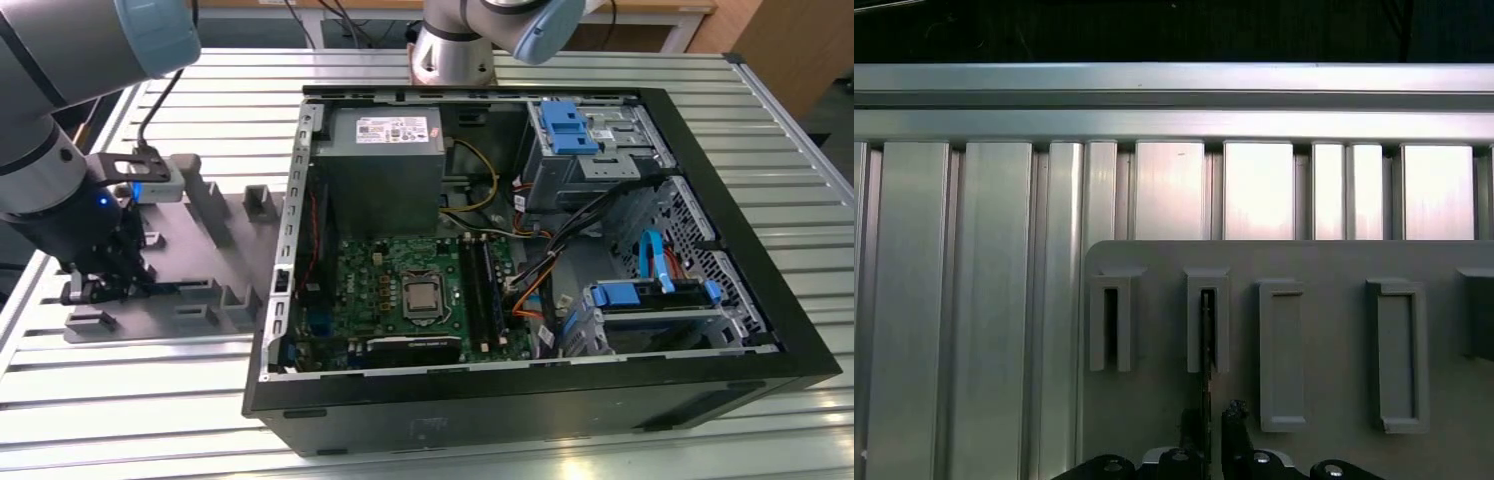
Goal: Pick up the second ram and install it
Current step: 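Pick up the second ram and move it above second insertion slot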
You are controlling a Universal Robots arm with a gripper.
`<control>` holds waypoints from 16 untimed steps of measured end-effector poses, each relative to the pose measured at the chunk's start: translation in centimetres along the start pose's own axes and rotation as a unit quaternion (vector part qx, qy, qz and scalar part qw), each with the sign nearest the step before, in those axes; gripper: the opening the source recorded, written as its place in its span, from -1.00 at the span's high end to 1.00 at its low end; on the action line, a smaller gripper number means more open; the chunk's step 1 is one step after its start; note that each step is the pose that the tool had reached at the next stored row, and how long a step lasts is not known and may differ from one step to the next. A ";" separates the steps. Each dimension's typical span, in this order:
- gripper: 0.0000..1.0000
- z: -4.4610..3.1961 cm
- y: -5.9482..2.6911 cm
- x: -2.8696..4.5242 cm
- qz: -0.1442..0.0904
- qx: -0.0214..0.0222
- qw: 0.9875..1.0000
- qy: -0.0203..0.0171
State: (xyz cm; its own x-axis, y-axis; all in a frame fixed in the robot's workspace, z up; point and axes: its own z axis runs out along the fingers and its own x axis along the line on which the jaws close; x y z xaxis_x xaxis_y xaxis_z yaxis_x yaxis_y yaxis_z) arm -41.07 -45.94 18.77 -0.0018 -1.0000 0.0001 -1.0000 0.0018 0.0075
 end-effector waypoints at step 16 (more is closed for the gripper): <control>0.72 0.01 0.00 0.00 0.000 0.000 1.000 0.000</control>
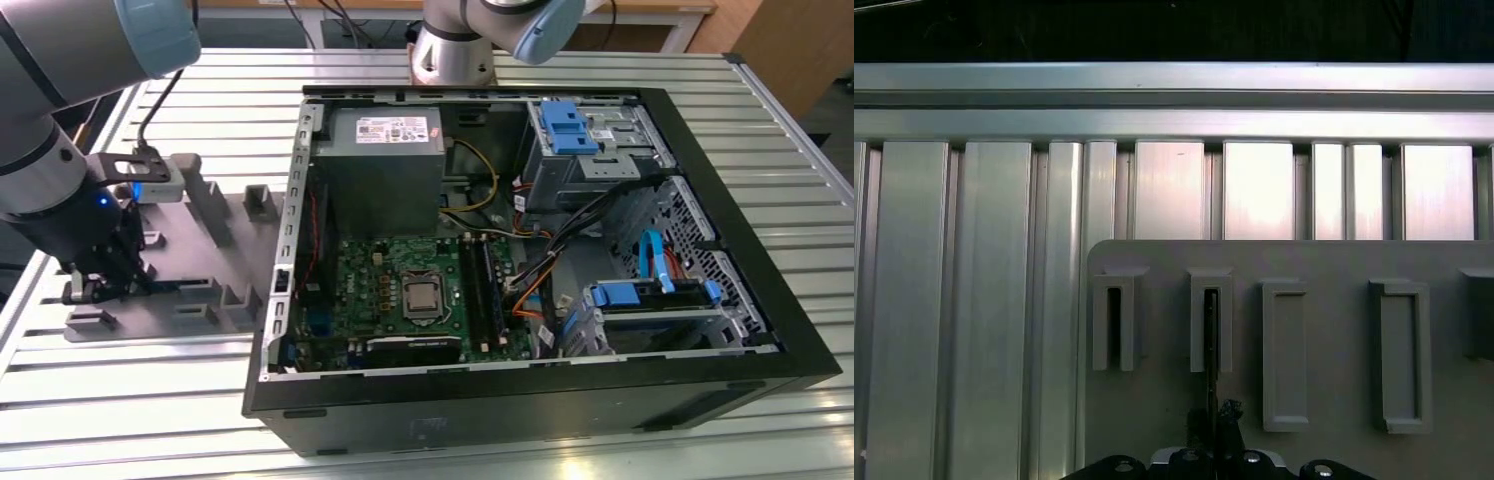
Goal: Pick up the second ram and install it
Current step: 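Pick up the second ram and move it above second insertion slot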
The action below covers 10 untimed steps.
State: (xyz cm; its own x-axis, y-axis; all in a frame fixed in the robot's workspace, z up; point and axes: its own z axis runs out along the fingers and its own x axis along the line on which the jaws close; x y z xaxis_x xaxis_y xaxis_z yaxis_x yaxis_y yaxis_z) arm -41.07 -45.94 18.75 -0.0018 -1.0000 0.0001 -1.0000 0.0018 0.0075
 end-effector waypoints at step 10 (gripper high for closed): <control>0.72 -0.23 0.00 0.00 0.000 0.000 1.000 0.000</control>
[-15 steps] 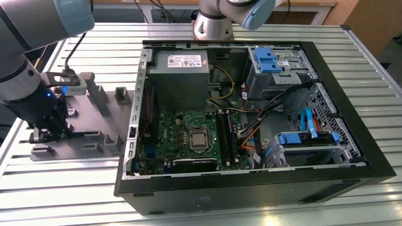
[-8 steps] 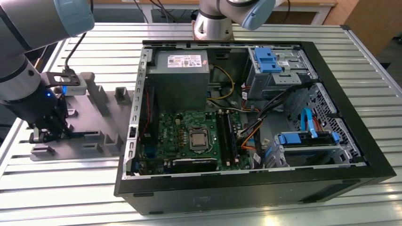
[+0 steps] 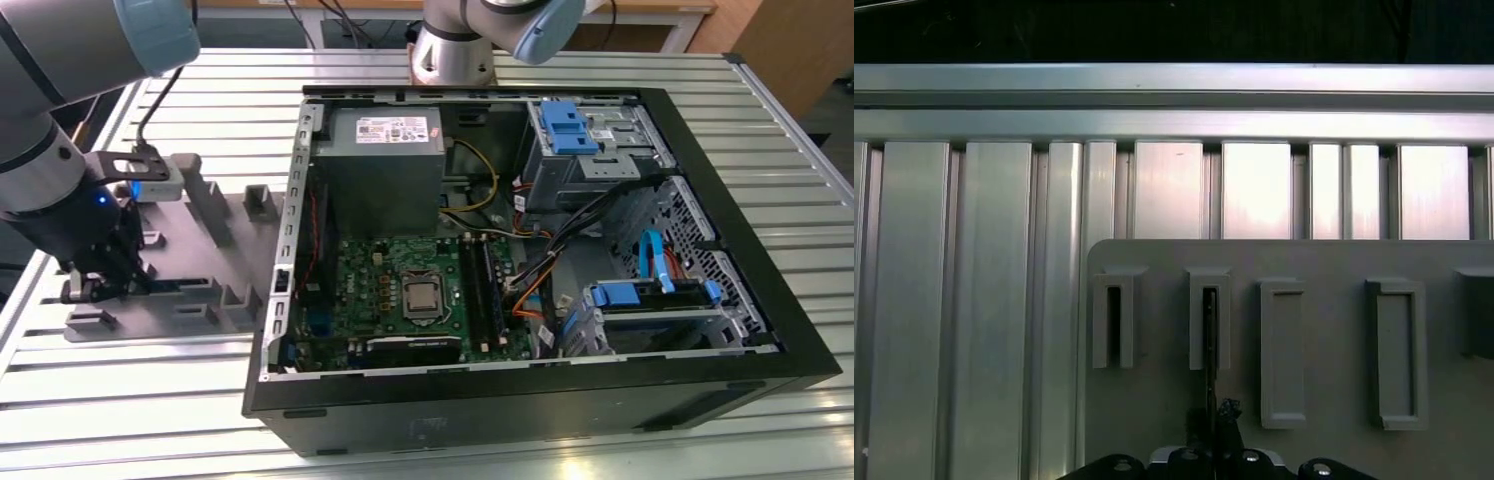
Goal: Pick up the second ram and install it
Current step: 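Pick up the second ram and move it above second insertion slot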
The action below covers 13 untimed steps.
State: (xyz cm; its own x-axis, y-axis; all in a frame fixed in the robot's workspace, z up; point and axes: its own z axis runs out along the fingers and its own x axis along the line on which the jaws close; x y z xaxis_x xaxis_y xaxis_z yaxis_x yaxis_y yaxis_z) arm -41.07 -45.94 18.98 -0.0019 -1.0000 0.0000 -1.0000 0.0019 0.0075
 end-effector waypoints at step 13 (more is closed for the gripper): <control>0.72 -0.37 0.01 0.00 0.000 0.000 1.000 0.000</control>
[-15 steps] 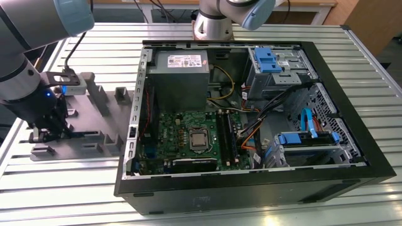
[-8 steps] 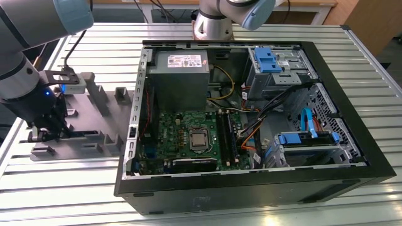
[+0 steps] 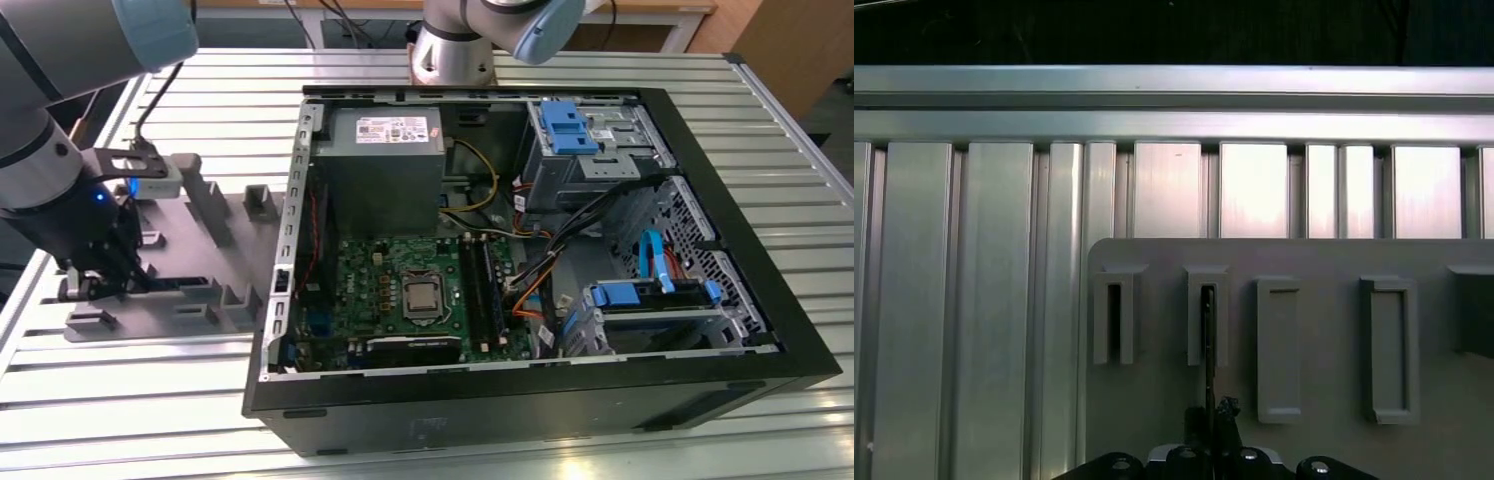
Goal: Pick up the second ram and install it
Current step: 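Pick up the second ram and move it above second insertion slot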
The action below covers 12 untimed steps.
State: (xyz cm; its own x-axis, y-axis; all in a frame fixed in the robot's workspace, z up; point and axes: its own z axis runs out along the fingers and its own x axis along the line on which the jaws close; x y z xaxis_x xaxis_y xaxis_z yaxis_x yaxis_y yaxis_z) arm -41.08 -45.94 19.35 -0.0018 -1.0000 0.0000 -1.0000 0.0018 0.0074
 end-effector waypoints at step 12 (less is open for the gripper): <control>0.72 -0.46 0.00 0.00 0.000 0.000 1.000 0.000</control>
State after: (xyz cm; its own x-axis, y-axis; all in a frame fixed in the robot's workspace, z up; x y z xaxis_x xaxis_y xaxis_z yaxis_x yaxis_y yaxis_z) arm -41.08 -45.94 19.81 -0.0018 -1.0000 0.0000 -1.0000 0.0018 0.0075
